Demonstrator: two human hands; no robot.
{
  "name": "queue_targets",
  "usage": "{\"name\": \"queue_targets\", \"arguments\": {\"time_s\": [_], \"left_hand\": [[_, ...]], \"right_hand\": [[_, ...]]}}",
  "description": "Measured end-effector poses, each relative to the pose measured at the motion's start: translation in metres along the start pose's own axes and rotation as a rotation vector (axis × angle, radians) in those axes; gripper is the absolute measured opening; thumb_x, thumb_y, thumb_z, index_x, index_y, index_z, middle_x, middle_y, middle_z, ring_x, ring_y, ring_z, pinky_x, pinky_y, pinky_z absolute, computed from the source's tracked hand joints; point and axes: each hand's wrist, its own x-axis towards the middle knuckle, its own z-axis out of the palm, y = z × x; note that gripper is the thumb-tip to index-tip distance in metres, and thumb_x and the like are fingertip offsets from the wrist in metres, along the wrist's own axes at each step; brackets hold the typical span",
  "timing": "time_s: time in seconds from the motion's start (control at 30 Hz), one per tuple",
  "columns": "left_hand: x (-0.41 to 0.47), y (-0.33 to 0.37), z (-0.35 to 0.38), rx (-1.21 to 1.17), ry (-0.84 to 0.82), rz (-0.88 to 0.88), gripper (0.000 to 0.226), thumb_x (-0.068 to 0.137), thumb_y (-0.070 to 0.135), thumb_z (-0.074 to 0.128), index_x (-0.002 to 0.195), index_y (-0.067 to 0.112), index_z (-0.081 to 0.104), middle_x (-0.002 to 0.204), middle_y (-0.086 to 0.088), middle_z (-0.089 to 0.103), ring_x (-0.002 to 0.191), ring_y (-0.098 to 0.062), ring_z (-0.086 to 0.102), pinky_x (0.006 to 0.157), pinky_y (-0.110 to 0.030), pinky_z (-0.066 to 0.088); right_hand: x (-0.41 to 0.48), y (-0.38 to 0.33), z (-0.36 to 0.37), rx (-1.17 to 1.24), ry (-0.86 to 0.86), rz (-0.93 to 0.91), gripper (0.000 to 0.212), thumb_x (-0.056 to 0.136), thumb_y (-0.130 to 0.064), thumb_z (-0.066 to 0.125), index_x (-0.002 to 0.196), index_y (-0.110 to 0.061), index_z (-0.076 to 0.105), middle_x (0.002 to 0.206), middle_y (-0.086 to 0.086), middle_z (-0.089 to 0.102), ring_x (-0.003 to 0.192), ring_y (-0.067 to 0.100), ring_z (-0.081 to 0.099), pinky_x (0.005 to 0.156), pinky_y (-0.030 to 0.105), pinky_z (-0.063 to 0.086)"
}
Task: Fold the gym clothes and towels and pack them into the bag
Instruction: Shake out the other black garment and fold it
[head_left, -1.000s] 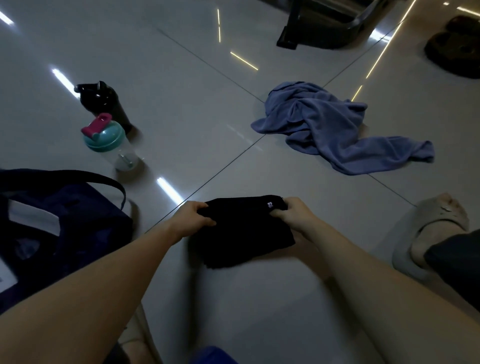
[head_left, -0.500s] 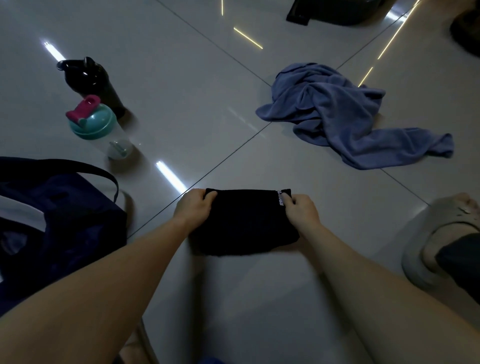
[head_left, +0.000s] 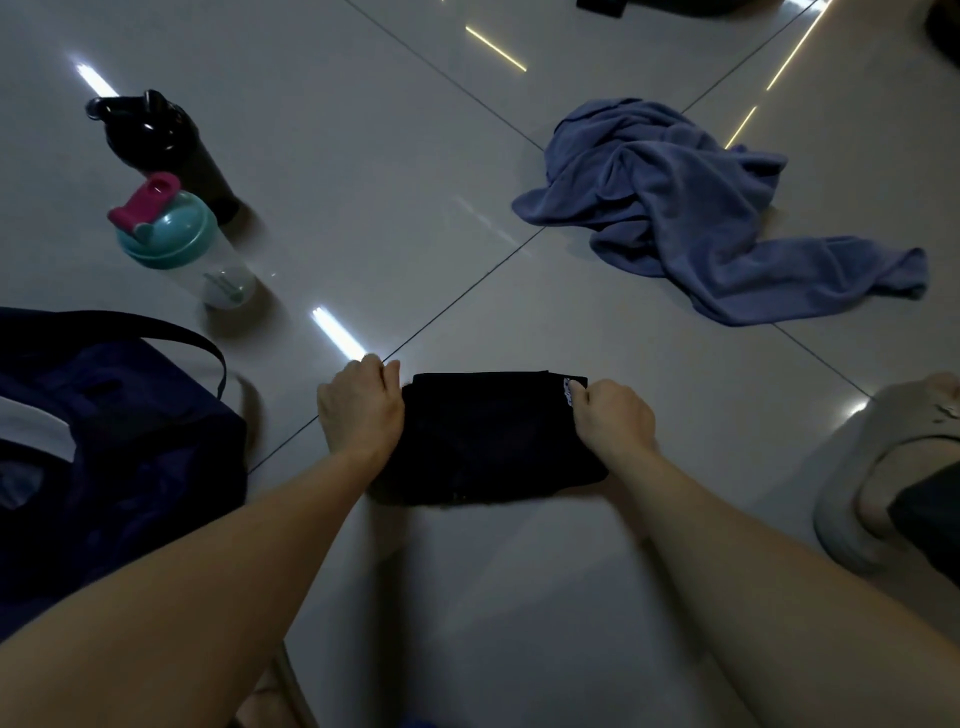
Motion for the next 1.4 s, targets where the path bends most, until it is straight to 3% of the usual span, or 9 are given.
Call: {"name": "queue_targets", "arguments": {"time_s": [0.1,0.2,0.3,0.43,0.6,0.73,1.07,1.3,1.4], "left_hand": [[-0.013,0.021,0.005,-0.161,0.120,0.277,0.019,0.098,0.030,0.049,0.096,0.014,0.059,0.098,-0.009,0.061,0.091,-0.032,0.056,0.082,-0.045,0.040],[-0.036,0.046,0.026,-0.140,-0.059,0.546,0.045,0.098,0.042,0.044,0.129,0.014,0.060,0.131,-0.009,0.060,0.120,-0.032,0.054,0.106,-0.042,0.037],[-0.051,0.038,0.045,0.131,-0.216,0.601,0.070,0.100,0.061,0.026,0.158,0.022,0.030,0.164,-0.007,0.028,0.153,-0.027,0.021,0.125,-0.047,0.013],[-0.056,0.024,0.054,0.216,-0.215,0.565,0.077,0.100,0.067,0.019,0.162,0.023,0.016,0.168,-0.012,0.015,0.156,-0.028,0.007,0.126,-0.049,0.007],[-0.059,0.031,0.059,0.186,-0.183,0.509,0.072,0.102,0.058,0.023,0.161,0.016,0.022,0.166,-0.016,0.021,0.155,-0.030,0.014,0.125,-0.050,0.010],[-0.057,0.028,0.056,0.147,-0.186,0.515,0.069,0.104,0.052,0.025,0.161,0.013,0.021,0.167,-0.014,0.020,0.156,-0.026,0.012,0.126,-0.046,0.009],[-0.041,0.016,0.034,0.272,-0.259,0.472,0.091,0.093,0.070,0.011,0.160,0.008,0.020,0.166,-0.010,0.023,0.154,-0.026,0.015,0.126,-0.045,0.007],[-0.053,0.011,0.026,0.294,-0.345,0.430,0.096,0.088,0.074,0.003,0.162,0.013,0.003,0.169,-0.007,0.007,0.156,-0.024,0.002,0.124,-0.049,0.003],[-0.048,0.023,0.019,0.308,-0.360,0.409,0.089,0.093,0.072,0.031,0.159,0.013,0.015,0.165,-0.008,0.017,0.153,-0.026,0.013,0.123,-0.054,0.005]], "right_hand": [[0.001,-0.001,0.002,-0.037,0.014,-0.018,0.057,0.106,-0.047,0.033,0.103,-0.003,0.069,0.111,0.022,0.069,0.105,0.040,0.064,0.084,0.039,0.048],[0.002,-0.001,0.005,-0.064,0.012,-0.028,0.058,0.106,-0.047,0.031,0.103,-0.005,0.070,0.110,0.020,0.070,0.105,0.038,0.065,0.083,0.038,0.047],[0.001,-0.001,0.001,-0.122,0.049,-0.058,0.050,0.106,-0.046,0.034,0.108,-0.007,0.065,0.112,0.018,0.067,0.104,0.037,0.064,0.081,0.039,0.046],[-0.010,-0.003,-0.007,-0.135,0.372,-0.372,0.032,0.096,-0.033,0.058,0.113,-0.006,0.058,0.110,0.017,0.058,0.097,0.039,0.059,0.075,0.044,0.046],[-0.047,-0.019,0.023,-0.180,0.215,-0.767,0.062,0.100,-0.038,0.041,0.152,-0.004,0.038,0.158,0.015,0.037,0.146,0.028,0.034,0.118,0.044,0.032],[-0.051,0.013,0.044,-0.324,0.068,-0.714,0.072,0.105,-0.054,0.023,0.161,-0.010,0.013,0.170,0.005,0.006,0.156,0.021,-0.002,0.126,0.046,0.012],[-0.053,0.005,0.038,-0.257,-0.020,-0.585,0.076,0.100,-0.061,0.019,0.162,-0.018,0.010,0.170,0.001,0.000,0.156,0.022,-0.007,0.126,0.047,0.007],[-0.044,-0.017,0.003,-0.096,-0.020,-0.538,0.056,0.098,-0.026,0.051,0.150,-0.012,0.040,0.160,0.011,0.031,0.146,0.032,0.030,0.116,0.041,0.028],[-0.039,-0.019,-0.012,0.028,0.038,-0.181,0.057,0.089,-0.035,0.065,0.135,-0.006,0.045,0.135,0.016,0.047,0.124,0.036,0.048,0.099,0.045,0.044]]}}
